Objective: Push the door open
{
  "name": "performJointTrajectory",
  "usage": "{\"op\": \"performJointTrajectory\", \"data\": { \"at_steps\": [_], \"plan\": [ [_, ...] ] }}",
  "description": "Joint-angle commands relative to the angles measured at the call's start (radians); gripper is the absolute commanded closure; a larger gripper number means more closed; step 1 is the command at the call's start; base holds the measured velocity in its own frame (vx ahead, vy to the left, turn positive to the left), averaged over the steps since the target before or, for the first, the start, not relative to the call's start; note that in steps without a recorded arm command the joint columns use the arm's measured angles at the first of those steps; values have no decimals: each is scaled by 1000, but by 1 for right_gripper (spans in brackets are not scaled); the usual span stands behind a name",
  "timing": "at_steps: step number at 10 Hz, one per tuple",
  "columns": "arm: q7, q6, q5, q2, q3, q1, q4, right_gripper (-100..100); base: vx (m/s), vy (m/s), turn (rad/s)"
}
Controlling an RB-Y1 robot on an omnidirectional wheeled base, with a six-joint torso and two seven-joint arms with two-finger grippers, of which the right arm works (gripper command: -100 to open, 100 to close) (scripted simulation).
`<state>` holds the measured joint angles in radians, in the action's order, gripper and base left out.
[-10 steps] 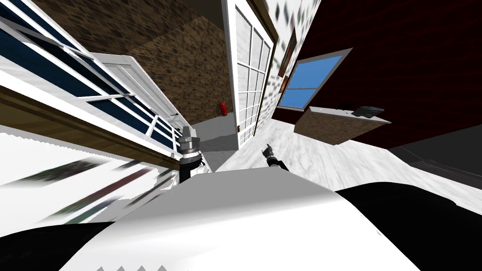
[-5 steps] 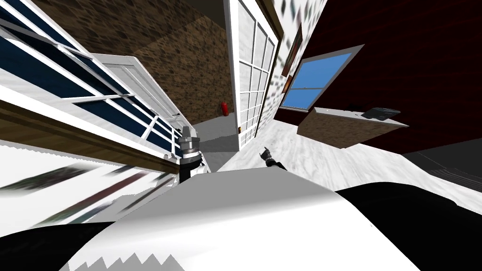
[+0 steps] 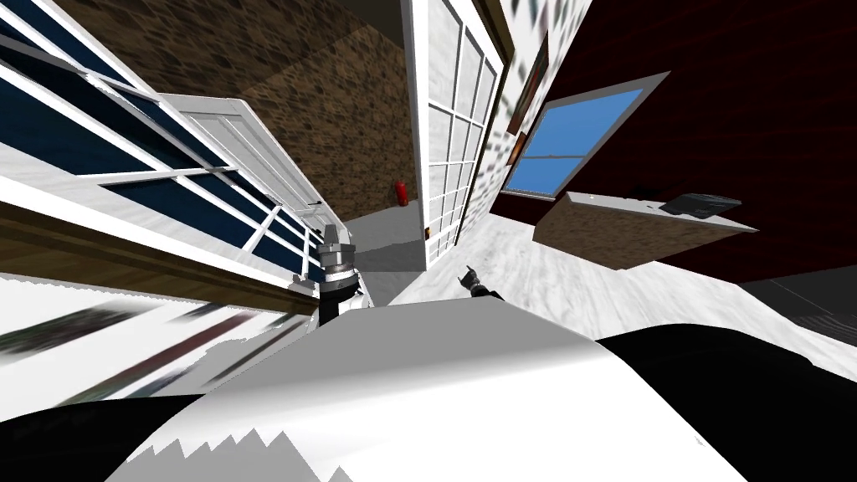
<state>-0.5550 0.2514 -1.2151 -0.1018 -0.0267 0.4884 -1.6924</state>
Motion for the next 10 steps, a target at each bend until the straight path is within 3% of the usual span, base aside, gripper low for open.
{"op": "performJointTrajectory", "data": {
  "at_steps": [1, 10],
  "plan": [
    [-19, 34, -50, -4, -3, -7, 28, -100, 69, -13, 59],
    [-130, 228, -322, -2, -8, -19, 163, -100, 98, -22, 55]
  ]
}}
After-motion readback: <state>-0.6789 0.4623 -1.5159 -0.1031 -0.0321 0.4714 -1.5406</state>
